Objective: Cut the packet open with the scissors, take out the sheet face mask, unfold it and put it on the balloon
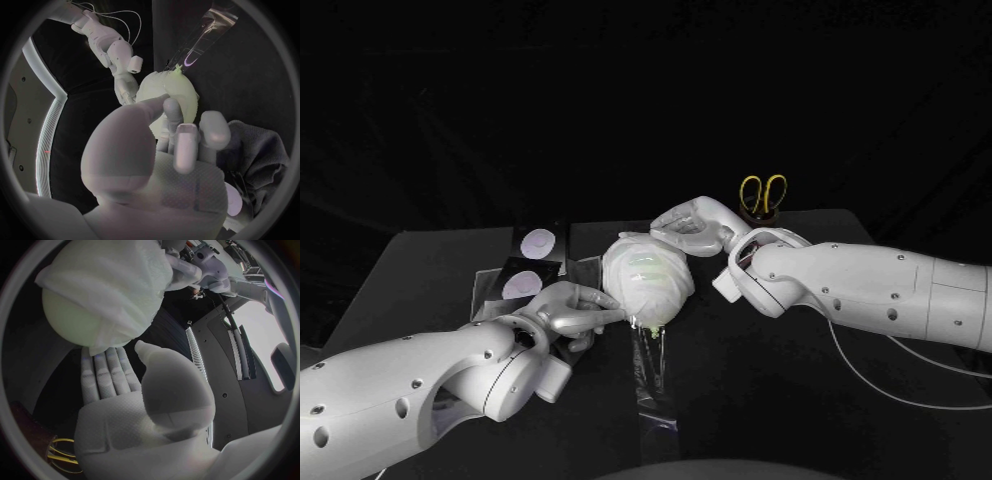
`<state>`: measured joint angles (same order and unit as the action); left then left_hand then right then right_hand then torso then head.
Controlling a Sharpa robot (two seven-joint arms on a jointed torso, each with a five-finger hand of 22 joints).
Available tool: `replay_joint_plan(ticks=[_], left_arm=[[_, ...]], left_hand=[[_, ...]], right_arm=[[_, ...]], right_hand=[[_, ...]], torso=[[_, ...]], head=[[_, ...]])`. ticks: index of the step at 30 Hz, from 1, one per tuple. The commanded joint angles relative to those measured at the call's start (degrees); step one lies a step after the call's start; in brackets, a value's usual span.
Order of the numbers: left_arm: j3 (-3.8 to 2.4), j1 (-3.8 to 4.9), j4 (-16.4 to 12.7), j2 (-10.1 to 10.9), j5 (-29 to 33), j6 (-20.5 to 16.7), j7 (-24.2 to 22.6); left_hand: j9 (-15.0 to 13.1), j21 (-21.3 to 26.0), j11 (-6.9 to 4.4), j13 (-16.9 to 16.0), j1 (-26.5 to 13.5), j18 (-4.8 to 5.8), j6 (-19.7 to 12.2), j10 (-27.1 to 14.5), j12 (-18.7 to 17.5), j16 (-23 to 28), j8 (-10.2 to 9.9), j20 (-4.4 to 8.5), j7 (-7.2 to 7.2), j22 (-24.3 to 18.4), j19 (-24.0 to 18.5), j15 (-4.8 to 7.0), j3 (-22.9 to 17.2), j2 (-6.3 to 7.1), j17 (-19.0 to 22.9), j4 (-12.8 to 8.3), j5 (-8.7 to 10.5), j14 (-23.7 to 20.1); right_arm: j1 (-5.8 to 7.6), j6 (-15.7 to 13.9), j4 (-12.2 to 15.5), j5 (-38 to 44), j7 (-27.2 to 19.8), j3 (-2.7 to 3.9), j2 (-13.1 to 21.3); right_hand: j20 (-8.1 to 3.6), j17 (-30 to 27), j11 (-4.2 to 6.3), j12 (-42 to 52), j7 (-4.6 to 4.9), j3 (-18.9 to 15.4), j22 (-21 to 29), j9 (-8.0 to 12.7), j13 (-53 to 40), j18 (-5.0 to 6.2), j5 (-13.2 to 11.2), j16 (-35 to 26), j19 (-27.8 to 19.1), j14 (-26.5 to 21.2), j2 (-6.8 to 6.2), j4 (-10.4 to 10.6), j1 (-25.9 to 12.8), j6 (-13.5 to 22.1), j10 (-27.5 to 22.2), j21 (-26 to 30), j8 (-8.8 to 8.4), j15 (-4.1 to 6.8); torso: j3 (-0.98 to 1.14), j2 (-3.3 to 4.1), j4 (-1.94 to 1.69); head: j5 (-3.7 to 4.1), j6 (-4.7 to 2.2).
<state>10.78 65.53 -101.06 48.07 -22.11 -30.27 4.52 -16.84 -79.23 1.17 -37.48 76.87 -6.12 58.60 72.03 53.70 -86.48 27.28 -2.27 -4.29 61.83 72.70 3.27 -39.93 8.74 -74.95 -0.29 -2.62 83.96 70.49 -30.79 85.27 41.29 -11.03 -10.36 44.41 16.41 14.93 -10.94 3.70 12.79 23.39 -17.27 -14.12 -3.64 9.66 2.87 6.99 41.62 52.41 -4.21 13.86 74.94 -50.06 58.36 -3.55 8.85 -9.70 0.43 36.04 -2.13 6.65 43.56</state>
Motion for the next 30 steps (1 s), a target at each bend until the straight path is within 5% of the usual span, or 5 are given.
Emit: replay_joint_plan(ticks=[1, 11, 30], left_arm=[[-0.07, 0.03, -0.3, 0.2, 0.1, 2.0, -0.3], [-0.06, 0.02, -0.8, 1.1, -0.2, 5.1, 0.3], [-0.04, 0.02, -0.8, 2.6, -1.4, 7.1, 2.1]], left_hand=[[-3.2, -0.3, -1.60, -0.2, -1.0, 0.65, 0.4, 2.1, 0.3, -0.4, 1.9, 0.06, -0.01, 0.4, 0.6, 0.53, -1.8, 0.42, -5.5, -0.6, -0.23, 3.8], [-4.0, -0.7, -1.72, -1.0, -2.5, 0.70, 0.7, 2.7, 0.7, -0.6, 2.4, 0.12, 0.10, 0.9, 0.7, 0.65, -5.1, 1.58, -6.2, -2.0, -0.30, 4.0], [-4.8, -1.0, -1.88, -1.9, -3.9, 0.74, 1.0, 3.3, 1.4, -1.0, 2.7, 0.20, 0.27, 1.3, 0.7, 0.78, -7.8, 2.15, -7.1, -3.1, -0.44, 4.2]], right_arm=[[-0.06, 3.3, 0.0, 1.6, 1.5, -0.04, -0.1], [-0.08, 1.1, 0.0, 7.0, 5.0, -0.05, -0.2], [-0.10, 1.1, 0.1, 9.3, 6.6, -0.06, -0.2]], right_hand=[[0.09, -0.5, -0.01, 0.0, 0.97, -0.2, 0.9, 0.2, 0.0, 0.72, 0.2, -0.6, 0.3, 0.7, -0.44, -0.9, 1.6, -0.7, 0.9, 0.0, -0.32, -0.05], [0.07, -1.5, 0.35, -0.1, 0.47, 0.4, 2.8, 0.5, 0.0, 0.75, -0.1, -1.5, 0.6, 1.1, -3.57, -5.8, 6.1, -1.2, 1.6, -0.1, -0.45, 0.07], [0.04, -1.8, 0.39, 0.0, 0.50, 0.4, 3.5, 0.5, 0.0, 0.79, -0.1, -1.6, 0.9, 1.6, -3.91, -6.0, 5.7, -1.6, 2.1, -0.1, -0.34, 0.15]], torso=[[0.01, 0.01, 0.03], [0.02, 0.01, 0.03], [0.01, 0.03, 0.07]], head=[[-0.05, 0.17], [0.01, 0.40], [0.07, 0.55]])
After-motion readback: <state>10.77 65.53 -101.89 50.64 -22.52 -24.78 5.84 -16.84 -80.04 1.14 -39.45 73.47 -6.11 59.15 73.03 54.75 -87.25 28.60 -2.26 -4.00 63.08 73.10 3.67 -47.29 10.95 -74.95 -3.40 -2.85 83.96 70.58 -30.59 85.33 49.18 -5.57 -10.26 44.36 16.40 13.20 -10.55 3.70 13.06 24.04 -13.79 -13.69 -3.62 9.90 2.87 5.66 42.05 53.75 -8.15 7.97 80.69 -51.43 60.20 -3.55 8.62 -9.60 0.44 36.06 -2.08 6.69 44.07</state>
